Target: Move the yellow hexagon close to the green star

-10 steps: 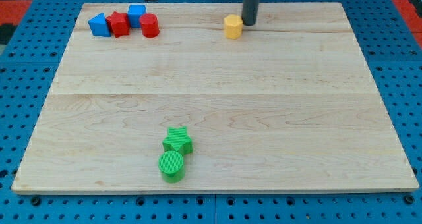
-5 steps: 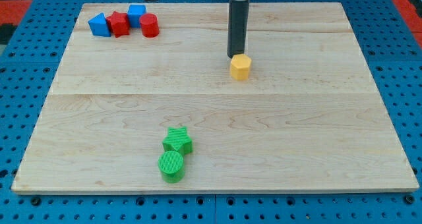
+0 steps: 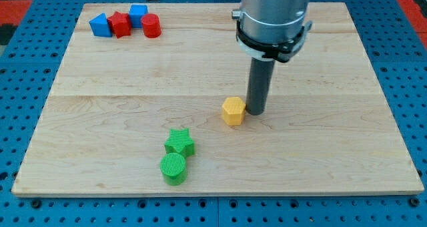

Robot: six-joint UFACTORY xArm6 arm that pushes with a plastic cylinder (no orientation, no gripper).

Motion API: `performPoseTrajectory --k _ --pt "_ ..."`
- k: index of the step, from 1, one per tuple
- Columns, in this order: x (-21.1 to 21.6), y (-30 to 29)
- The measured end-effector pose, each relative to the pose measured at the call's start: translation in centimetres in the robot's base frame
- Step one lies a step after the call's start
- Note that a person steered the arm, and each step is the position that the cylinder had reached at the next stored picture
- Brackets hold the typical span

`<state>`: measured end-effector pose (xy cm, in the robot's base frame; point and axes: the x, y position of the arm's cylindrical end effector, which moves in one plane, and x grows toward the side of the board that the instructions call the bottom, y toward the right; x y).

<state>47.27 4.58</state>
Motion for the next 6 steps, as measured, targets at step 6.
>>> performPoseTrajectory --k 6 --pt "0.1 -7.2"
